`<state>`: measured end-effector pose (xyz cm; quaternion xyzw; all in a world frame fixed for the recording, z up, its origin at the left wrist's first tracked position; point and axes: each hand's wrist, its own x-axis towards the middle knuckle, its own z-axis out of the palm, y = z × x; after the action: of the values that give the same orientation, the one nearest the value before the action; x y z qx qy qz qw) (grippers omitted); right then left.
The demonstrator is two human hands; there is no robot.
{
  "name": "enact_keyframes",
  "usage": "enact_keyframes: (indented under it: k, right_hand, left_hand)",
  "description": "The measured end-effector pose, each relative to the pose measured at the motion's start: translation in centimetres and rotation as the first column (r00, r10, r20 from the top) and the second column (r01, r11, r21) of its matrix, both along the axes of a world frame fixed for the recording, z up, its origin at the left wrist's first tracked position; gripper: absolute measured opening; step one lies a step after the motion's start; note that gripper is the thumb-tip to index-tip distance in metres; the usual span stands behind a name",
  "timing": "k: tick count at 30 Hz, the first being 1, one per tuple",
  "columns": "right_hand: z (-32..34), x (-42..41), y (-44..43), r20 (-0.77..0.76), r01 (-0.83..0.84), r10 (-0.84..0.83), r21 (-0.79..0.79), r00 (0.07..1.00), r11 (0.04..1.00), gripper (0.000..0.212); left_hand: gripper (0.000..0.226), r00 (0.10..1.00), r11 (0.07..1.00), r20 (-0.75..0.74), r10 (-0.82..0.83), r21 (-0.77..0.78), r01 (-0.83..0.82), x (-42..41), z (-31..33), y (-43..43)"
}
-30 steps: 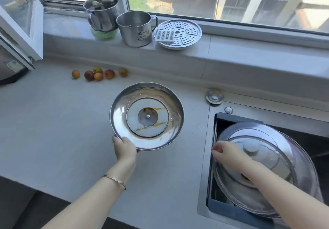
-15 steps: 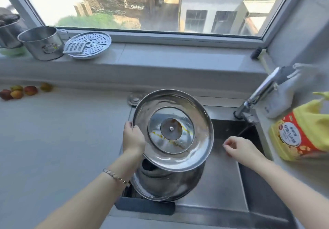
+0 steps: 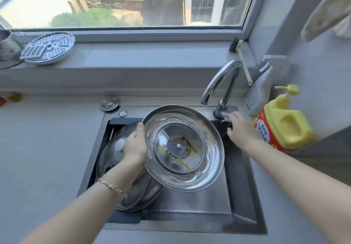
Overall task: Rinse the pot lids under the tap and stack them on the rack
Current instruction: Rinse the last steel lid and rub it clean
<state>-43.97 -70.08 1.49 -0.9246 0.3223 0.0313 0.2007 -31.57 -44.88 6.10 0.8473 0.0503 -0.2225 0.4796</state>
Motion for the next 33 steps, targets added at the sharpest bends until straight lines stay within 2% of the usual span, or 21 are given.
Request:
enact_keyframes:
  k: [3,8,10,15,19,23,33]
  right_hand:
    - [-1.1,2.1,-1.3,-0.089,-0.100,0.093,-0.071,0.992,0.992,0.051]
    - [-2.0,4.7,-1.9,-0.405,-0.259,0.162,-0.199,0.900,0.945,0.031]
    - [-2.5,4.6,-2.2,-0.455,-0.315,0.174,-0.254,0.873,0.915,0.028]
    - [-4.2,3.8,-3.3,-0.406,-0.301,0.174,-0.276,0.897,0.913,0.026]
    - [-4.7,3.5,-3.4,-0.358,-0.310,0.199,-0.284,0.912,0.907,0.015]
    - [-5.0,3.0,-3.6,-0.294,-0.286,0.202,-0.278,0.934,0.917,0.017]
    - [-4.9,2.3,-3.5,-0.332,-0.331,0.224,-0.313,0.916,0.890,0.017]
  left_hand:
    - [0.041,0.998,0.999,0.043,-0.037,0.012,0.037,0.8,0.0,-0.3]
    - [0.041,0.999,1.000,0.036,-0.020,-0.009,0.021,2.2,-0.8,-0.9]
    - [0.041,1.000,1.000,0.026,-0.006,-0.018,0.007,2.3,-0.9,-1.5]
    - [0.042,0.999,0.999,0.003,-0.037,-0.028,0.037,2.1,-1.0,-3.2]
    - [0.040,0.999,0.999,-0.018,-0.030,-0.040,0.030,2.1,-1.3,-3.8]
    - [0.041,0.999,0.997,-0.042,-0.004,-0.073,0.001,2.1,-1.2,-4.0]
    - [0.038,0.997,0.996,-0.059,0.056,-0.068,-0.060,2.1,-1.3,-3.7]
